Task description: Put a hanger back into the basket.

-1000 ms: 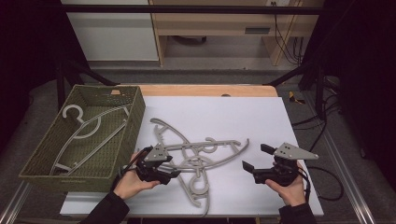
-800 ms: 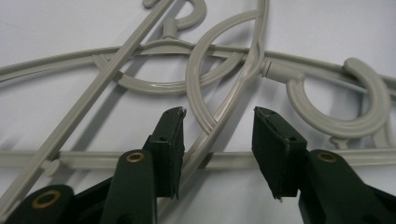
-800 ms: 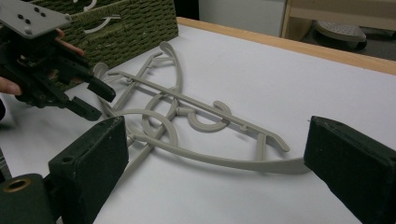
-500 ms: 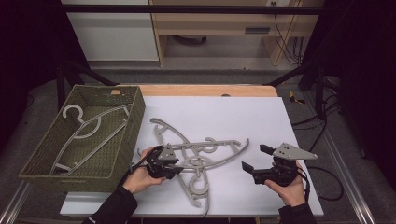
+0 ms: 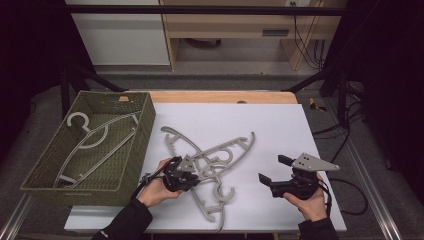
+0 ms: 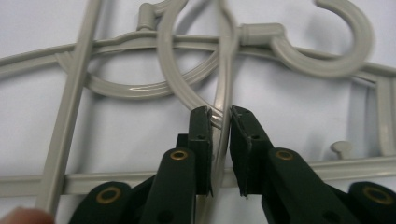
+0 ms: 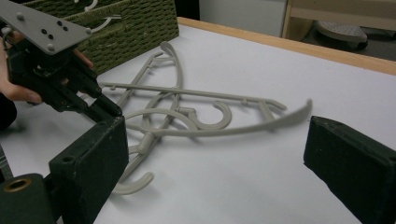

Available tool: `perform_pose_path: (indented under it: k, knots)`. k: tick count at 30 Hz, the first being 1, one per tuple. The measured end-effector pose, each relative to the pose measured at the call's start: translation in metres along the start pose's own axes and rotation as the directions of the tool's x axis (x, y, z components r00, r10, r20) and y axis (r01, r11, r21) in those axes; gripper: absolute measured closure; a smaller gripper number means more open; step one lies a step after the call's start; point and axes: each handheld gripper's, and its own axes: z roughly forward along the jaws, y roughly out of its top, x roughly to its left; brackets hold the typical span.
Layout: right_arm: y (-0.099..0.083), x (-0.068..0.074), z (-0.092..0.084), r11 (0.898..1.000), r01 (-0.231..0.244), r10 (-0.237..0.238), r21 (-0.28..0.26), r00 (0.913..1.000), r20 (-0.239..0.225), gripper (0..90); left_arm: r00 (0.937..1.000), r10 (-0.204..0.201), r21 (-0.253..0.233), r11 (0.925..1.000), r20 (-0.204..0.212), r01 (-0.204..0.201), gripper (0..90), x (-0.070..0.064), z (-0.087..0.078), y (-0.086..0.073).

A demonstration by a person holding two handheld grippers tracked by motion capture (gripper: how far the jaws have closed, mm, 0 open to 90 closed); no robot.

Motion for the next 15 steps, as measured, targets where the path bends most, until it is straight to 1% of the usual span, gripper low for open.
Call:
perform_pose_path:
  k: [2,5,8,10,13,15]
  knots:
    - [0.0,0.0,0.0,1.0,-0.001,0.001,0.001,1.0,-0.001,6.8,1.0,0.001,0.005,1.0,-0.003,-0.001,80.9,-0.003,0.001,0.002]
    - [0.0,0.0,0.001,1.0,0.0,0.0,0.001,1.0,-0.002,7.0,0.9996,-0.016,0.022,0.9996,-0.021,0.017,81.0,-0.008,0.003,0.005]
    - [0.0,0.0,0.0,1.0,0.004,-0.004,0.003,1.0,-0.005,7.2,0.9983,-0.057,0.004,0.9983,-0.003,0.057,81.1,-0.013,0.004,0.008]
    - [0.0,0.0,0.001,1.0,0.004,-0.004,0.002,1.0,-0.006,7.5,0.9954,-0.096,-0.018,0.9952,0.0,0.096,81.1,-0.018,0.006,0.011]
    - [-0.001,0.0,0.002,1.0,0.003,-0.003,0.006,1.0,-0.003,7.7,0.993,-0.118,-0.026,0.9927,0.001,0.118,81.0,-0.026,0.011,0.015]
    - [-0.001,0.001,0.002,1.0,0.002,-0.002,0.008,1.0,-0.003,7.8,0.9916,-0.129,-0.032,0.9912,-0.01,0.128,80.9,-0.029,0.015,0.016]
